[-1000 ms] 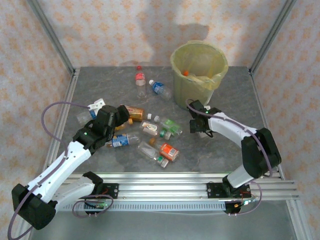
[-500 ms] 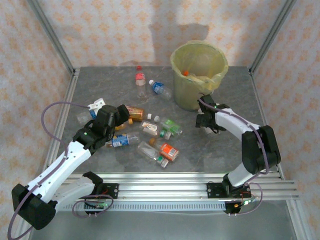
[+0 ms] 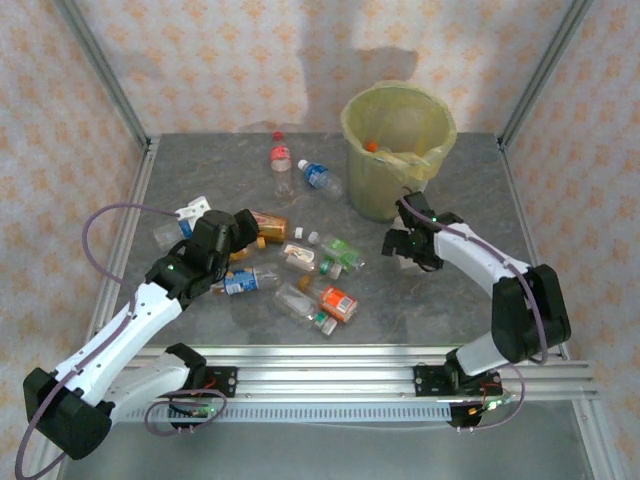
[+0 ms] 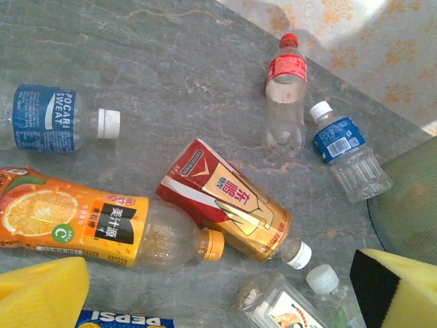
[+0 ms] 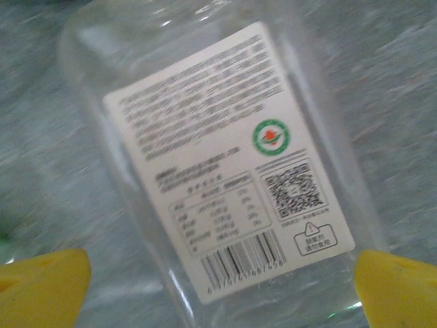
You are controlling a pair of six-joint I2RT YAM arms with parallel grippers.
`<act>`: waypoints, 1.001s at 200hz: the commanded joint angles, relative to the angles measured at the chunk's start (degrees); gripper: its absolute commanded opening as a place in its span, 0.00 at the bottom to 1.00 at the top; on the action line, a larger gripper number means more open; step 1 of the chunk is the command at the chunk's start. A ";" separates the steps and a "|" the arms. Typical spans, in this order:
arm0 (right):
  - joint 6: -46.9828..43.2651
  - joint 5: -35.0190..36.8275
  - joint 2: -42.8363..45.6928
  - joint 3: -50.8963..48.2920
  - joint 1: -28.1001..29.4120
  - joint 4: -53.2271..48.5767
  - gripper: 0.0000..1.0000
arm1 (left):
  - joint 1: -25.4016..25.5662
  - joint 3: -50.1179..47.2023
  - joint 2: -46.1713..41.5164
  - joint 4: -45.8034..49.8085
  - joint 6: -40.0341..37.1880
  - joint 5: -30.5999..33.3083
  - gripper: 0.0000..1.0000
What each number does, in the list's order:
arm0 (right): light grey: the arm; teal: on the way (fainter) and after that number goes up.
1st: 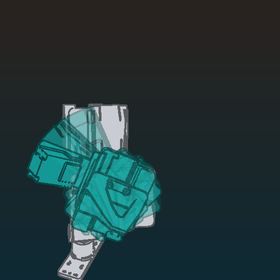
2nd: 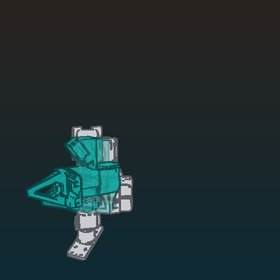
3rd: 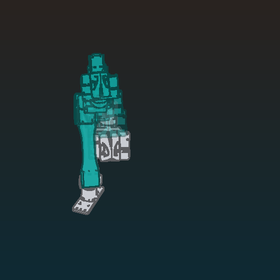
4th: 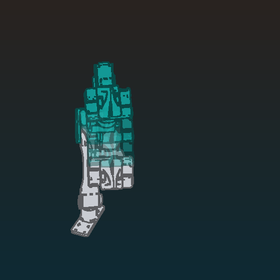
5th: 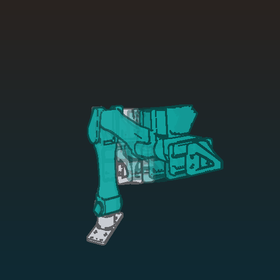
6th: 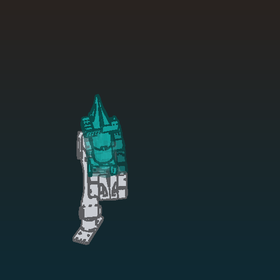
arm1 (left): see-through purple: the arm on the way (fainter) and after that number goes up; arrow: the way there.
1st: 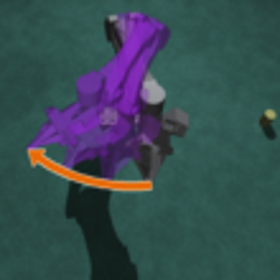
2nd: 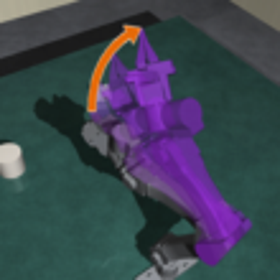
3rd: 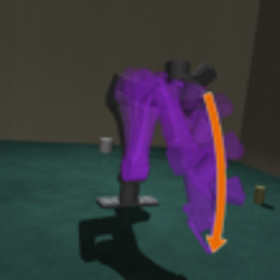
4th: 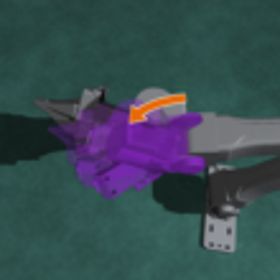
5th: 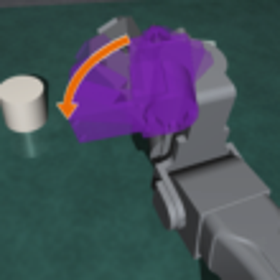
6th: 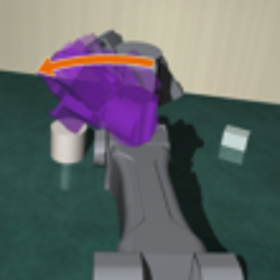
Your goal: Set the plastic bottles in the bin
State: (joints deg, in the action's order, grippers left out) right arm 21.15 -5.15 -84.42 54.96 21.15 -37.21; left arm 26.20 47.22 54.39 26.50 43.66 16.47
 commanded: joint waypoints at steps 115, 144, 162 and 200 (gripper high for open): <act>5.66 7.04 0.55 4.04 3.75 -4.46 0.99 | -0.29 0.87 1.18 -1.67 -0.49 -0.74 1.00; 4.18 5.07 -2.46 5.37 3.79 -1.99 0.99 | -0.28 0.53 0.63 -1.37 -0.50 -0.08 1.00; 4.18 5.35 -3.75 5.68 3.78 -1.72 0.99 | -0.27 0.41 0.29 -1.10 -0.42 0.31 1.00; 3.89 5.81 -6.76 4.74 3.22 -0.25 0.99 | -0.28 -0.02 -0.38 -1.01 -0.25 0.49 1.00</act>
State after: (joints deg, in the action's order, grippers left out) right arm 25.87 -1.23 -88.86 59.13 24.93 -38.85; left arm 26.20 47.22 55.48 25.63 43.51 15.42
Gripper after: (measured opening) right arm 0.992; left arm 0.999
